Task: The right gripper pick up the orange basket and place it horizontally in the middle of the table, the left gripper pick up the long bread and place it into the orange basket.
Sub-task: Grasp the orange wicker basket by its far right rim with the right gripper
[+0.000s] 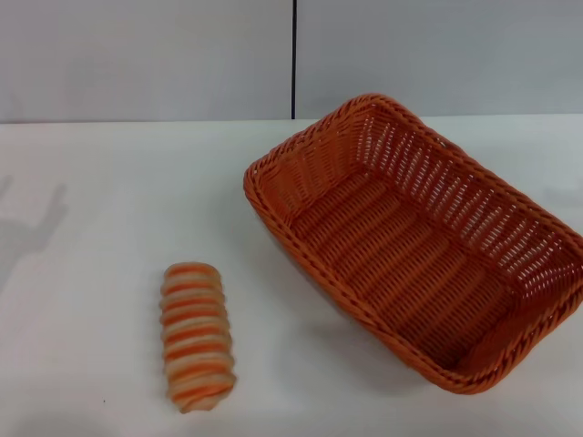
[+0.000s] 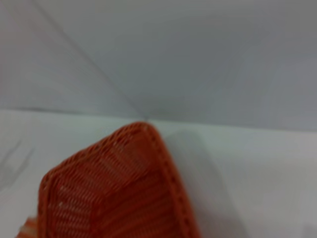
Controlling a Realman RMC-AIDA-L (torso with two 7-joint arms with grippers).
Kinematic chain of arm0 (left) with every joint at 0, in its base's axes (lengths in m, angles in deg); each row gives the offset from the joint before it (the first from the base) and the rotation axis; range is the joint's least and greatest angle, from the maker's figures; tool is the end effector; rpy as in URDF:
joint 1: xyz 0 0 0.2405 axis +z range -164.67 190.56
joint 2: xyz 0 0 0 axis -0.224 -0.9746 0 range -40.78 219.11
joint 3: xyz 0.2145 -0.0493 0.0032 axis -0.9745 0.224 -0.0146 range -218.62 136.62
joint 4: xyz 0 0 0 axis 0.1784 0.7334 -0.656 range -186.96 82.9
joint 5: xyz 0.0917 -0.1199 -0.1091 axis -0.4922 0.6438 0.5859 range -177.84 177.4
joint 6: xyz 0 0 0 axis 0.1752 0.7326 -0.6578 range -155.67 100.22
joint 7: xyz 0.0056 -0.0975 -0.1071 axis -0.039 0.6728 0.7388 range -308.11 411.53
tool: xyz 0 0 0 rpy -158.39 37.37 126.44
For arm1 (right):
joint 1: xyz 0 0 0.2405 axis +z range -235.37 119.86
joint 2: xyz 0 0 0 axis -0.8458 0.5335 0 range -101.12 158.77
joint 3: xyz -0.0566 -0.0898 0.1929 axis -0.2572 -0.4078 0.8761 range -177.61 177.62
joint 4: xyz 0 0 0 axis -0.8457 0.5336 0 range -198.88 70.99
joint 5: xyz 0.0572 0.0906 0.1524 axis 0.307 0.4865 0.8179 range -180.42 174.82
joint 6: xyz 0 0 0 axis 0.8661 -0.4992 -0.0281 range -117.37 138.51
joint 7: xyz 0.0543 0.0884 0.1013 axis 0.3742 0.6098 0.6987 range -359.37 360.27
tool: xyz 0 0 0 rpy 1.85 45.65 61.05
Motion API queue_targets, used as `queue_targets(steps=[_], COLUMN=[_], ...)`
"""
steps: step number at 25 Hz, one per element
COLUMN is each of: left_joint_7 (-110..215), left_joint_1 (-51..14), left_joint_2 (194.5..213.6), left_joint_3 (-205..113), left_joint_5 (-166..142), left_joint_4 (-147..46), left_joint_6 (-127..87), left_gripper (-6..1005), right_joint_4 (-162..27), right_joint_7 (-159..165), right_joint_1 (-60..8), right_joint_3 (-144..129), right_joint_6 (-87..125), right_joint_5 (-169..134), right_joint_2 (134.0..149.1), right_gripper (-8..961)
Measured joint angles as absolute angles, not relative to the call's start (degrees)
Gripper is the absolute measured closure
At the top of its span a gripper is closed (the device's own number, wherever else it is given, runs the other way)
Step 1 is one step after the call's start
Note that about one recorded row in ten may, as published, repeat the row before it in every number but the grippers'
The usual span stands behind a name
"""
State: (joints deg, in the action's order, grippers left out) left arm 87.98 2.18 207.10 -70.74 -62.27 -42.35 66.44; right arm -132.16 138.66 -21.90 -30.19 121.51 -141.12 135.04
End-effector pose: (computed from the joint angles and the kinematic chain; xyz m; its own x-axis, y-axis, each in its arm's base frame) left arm -0.3112 0.2206 0.0795 0.5234 -0.2122 0.8253 0.7828 -0.2629 -0.5640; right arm 0.2187 0.3083 0.1679 0.4667 -0.8399 -0.2771 -0.8813 -0.4154 -0.2253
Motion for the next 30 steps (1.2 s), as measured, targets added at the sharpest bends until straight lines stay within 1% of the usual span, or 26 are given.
queue_targets(steps=[4, 10, 12, 13, 14, 18, 25, 27, 28, 30], left_joint_7=[88.05, 87.99, 87.99, 87.99, 87.99, 87.99, 87.98, 87.97, 87.98, 88.18], left_joint_1=[2.39, 3.13, 3.44, 3.55, 3.55, 3.65, 3.84, 3.89, 3.97, 4.26], left_joint_2=[207.11, 207.11, 207.11, 207.11, 207.11, 207.11, 207.07, 207.06, 207.05, 207.03], left_joint_3=[-70.74, -70.73, -70.6, -70.5, -70.5, -70.36, -70.35, -70.36, -70.38, -70.52], left_joint_5=[-62.27, -62.27, -62.26, -62.25, -62.25, -62.25, -62.27, -62.27, -62.27, -62.27], left_joint_4=[-42.37, -42.4, -42.37, -42.36, -42.36, -42.36, -42.34, -42.13, -41.96, -41.6], left_joint_6=[66.78, 67.67, 68.06, 68.17, 68.17, 68.26, 68.25, 68.24, 68.22, 68.22], left_gripper=[191, 191, 191, 191, 190, 190, 191, 191, 191, 191], right_joint_4=[-128.01, -122.02, -119.89, -118.11, -118.11, -113.35, -107.95, -107.21, -107.03, -106.97], right_joint_7=[138.86, 137.3, 136.33, 135.41, 135.41, 133.95, 131.73, 130.43, 129.27, 128.8], right_joint_1=[-20.73, -20.07, -19.44, -18.79, -18.79, -17.45, -16.47, -15.97, -15.64, -15.51], right_joint_3=[-32.43, -36.85, -37.2, -37.37, -37.37, -39.25, -42.38, -42.45, -42.49, -42.52], right_joint_6=[119.81, 112.7, 111.12, 109.65, 109.65, 105.24, 98.3, 97.2, 96.58, 96.46], right_joint_5=[-141.57, -141.57, -141.38, -141.39, -141.39, -141.45, -141.32, -141.31, -141.32, -141.32], right_joint_2=[135.22, 135.94, 136.35, 136.88, 136.88, 137.85, 138.6, 139.1, 139.58, 139.85], right_gripper=[195, 195, 195, 195, 195, 195, 194, 194, 194, 194])
